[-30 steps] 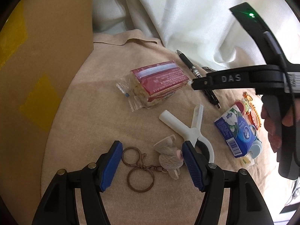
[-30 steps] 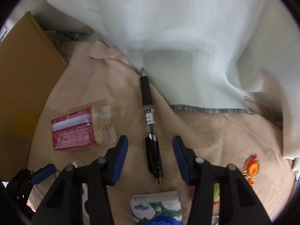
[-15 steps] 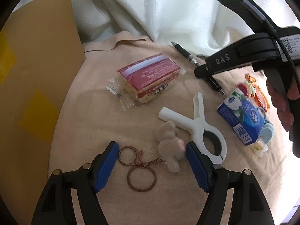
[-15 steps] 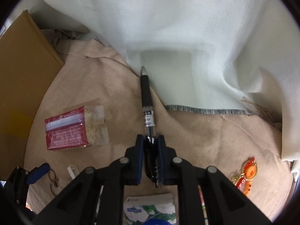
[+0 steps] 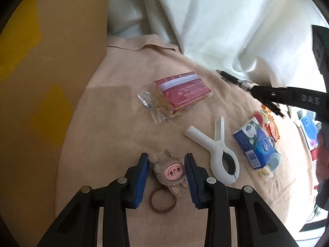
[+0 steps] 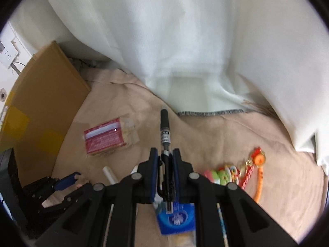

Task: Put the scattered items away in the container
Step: 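Close the left tool on the small keychain near the white clip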

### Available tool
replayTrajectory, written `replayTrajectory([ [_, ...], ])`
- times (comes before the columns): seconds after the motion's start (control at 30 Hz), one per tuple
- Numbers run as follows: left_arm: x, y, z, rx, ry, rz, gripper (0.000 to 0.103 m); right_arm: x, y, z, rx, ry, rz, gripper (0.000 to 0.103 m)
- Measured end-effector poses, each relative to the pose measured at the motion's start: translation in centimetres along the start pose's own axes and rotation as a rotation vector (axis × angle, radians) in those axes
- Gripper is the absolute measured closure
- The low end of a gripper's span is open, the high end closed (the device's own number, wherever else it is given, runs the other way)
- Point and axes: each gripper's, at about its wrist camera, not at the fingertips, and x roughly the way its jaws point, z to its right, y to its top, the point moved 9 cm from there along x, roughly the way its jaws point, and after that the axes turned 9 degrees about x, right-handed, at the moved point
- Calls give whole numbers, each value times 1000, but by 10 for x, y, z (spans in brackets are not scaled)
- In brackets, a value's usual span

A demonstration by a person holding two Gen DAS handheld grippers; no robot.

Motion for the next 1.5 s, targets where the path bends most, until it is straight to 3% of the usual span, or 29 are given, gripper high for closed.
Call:
replayTrajectory([
  [0.13,-22,4,8,24,0,20,67,-17,5,-14,6,15,31,86],
  [0.6,-123,44,33,125,40,143,67,-117,-47,22,63,18,130,86],
  [0.73,-108,39,27,118,53,133,66,-114,-54,27,85,20,124,86],
  [0.9,-55,6,13,22,-4,8,66,-109,-66,28,94,19,96,86],
  [1.03,-29,-4,6,20,32,-3,66,-108,-74,25,108,32,88,86],
  [1.17,-7,-10,0,-30,45,-63,66,-107,-78,23,116,35,83,86],
  [1.5,14,-5,5,21,56,-91,61,-108,-79,26,126,35,82,86],
])
